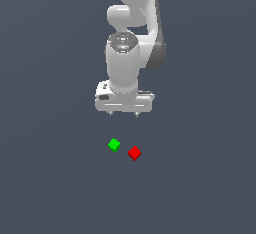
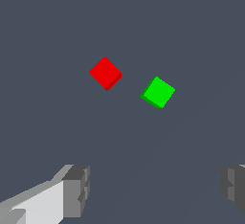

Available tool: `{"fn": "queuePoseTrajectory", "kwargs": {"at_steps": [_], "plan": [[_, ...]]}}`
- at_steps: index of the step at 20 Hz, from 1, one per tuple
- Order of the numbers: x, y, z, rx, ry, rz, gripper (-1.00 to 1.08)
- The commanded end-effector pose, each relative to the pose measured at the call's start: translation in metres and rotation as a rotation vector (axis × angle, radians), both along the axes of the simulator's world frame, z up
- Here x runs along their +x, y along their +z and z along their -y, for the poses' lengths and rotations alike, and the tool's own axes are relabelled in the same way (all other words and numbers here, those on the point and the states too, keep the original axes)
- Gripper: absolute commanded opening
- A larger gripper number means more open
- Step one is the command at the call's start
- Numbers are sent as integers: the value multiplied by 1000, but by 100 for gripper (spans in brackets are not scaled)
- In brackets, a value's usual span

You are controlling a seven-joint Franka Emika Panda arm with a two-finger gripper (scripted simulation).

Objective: Stack the red cube on top of the green cube.

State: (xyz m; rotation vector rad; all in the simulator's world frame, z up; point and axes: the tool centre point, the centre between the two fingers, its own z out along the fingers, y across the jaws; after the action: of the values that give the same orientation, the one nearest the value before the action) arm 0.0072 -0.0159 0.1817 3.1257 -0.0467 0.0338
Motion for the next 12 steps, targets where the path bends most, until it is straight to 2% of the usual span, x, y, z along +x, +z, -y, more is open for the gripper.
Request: {"fn": "queuePoseTrajectory", "kwargs": {"at_steps": [1, 12], "plan": [[0, 0, 0, 0, 0, 0, 100], [12, -12, 0, 1, 82, -3, 100]]}}
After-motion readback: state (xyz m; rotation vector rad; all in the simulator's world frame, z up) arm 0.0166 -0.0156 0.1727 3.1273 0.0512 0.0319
